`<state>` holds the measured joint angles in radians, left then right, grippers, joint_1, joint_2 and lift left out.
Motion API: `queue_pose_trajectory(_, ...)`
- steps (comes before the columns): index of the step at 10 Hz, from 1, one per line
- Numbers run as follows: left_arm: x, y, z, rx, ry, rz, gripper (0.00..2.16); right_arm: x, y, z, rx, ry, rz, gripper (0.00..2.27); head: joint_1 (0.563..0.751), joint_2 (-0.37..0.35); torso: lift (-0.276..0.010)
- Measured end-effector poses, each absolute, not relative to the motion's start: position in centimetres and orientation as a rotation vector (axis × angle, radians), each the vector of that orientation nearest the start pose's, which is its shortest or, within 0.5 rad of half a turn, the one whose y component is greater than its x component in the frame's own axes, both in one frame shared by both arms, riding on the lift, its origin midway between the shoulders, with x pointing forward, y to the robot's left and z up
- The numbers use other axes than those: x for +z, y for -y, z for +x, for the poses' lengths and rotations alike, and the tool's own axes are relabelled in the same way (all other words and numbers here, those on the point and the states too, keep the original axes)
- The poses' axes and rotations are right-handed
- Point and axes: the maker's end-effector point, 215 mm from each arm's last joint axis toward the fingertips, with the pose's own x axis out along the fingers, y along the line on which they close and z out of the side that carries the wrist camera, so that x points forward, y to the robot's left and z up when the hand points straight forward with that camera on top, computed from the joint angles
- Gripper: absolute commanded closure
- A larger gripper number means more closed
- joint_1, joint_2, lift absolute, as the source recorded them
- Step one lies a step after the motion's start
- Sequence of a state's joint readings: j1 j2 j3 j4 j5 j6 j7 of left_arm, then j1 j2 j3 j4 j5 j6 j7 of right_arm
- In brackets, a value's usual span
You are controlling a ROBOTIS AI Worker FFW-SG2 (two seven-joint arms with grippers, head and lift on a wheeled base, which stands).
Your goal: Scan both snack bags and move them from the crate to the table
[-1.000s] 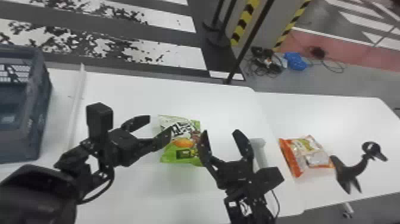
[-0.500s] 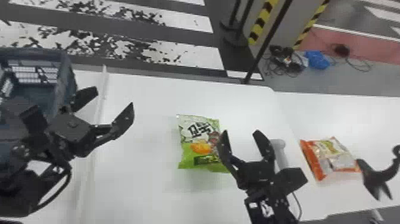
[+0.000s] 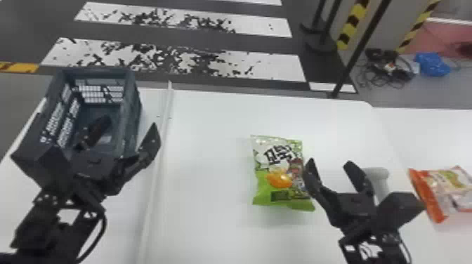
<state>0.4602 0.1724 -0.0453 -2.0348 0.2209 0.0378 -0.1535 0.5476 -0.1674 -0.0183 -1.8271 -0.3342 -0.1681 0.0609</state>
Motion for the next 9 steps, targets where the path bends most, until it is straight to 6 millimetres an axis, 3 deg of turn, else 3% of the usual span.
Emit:
queue_pose_trajectory(3, -34.2, -18.3, 44.5, -0.275, -0.058, -0.091, 0.09, -45.7, 28.3, 40.8, 0.081, -0.276, 0.331, 0.06, 0.695, -0.129, -0.088)
queue_pose_trajectory(5, -34.6, -18.3, 44.4, -0.279, -0.066, -0.093, 0.09, -48.7, 28.0, 40.0, 0.138, -0.413, 0.482, 0.07, 0.695, -0.13, -0.088)
queue_pose_trajectory(9, -35.4, -18.1, 44.2, -0.286, -0.081, -0.095, 0.09, -51.7, 27.8, 39.2, 0.165, -0.532, 0.624, 0.07, 0.695, -0.131, -0.088)
